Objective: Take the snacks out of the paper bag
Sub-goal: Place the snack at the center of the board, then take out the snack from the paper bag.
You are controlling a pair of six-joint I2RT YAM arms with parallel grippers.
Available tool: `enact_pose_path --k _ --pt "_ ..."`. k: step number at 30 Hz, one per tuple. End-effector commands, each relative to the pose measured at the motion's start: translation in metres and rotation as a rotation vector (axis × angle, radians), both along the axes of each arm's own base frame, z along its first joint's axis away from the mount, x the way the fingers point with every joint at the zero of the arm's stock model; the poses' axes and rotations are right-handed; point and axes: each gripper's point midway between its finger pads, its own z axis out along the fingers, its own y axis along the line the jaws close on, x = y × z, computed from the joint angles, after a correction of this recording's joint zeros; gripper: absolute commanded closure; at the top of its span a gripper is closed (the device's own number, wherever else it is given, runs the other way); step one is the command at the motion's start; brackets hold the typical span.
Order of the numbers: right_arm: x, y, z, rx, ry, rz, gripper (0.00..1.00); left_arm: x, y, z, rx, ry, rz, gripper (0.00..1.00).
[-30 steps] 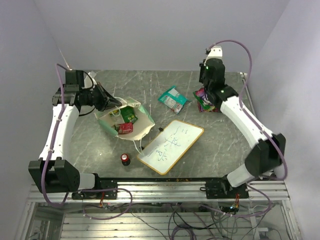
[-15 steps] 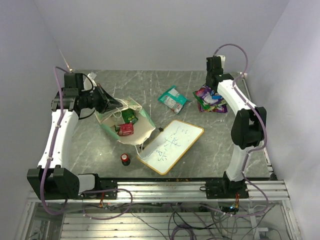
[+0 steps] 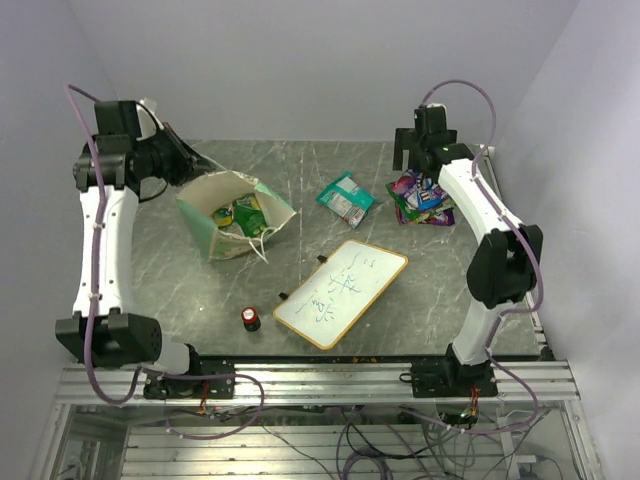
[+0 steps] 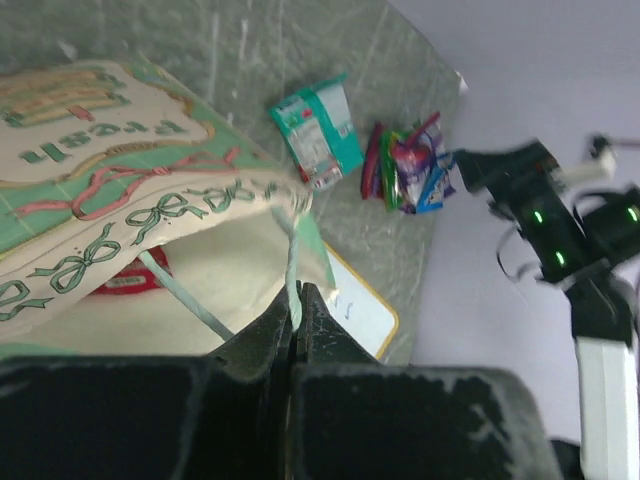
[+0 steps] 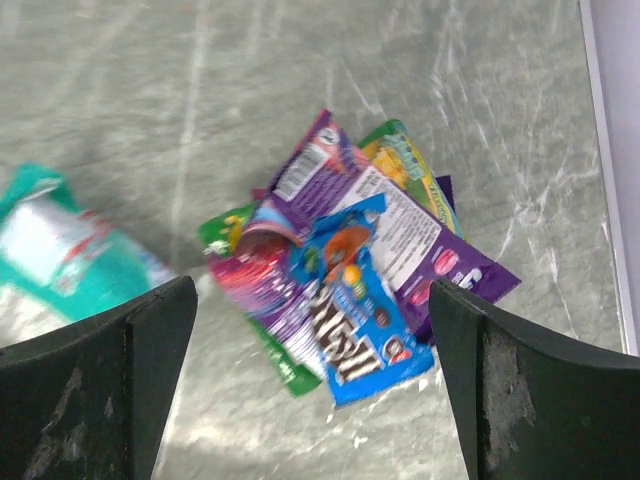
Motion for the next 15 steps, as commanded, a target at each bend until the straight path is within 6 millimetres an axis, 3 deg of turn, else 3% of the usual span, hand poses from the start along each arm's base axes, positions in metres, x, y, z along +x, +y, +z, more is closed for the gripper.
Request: enact_pose_path --k 1,5,10,13,15 --pt "-0.029 0.045 0.077 0.054 -0.126 0.159 0.0 0.018 0.033 0.022 0.126 -0.049 0.067 0.93" --pt "-0.063 0.083 0.095 0.115 -0.153 0.265 0.0 0.033 0.047 0.049 0.246 -0.149 0.056 0.93" --pt "-0.105 0.129 0.094 0.284 -0.119 0.387 0.0 0.043 0.048 0.061 0.31 -0.221 0.01 0.93" --pt "-0.124 0.145 0.089 0.332 -0.08 0.431 0.0 0.037 0.03 0.056 0.328 -0.233 -0.041 0.93" --pt "-0.137 0.156 0.085 0.343 -0.053 0.471 0.0 0.028 -0.002 0.05 0.302 -0.249 -0.108 0.93"
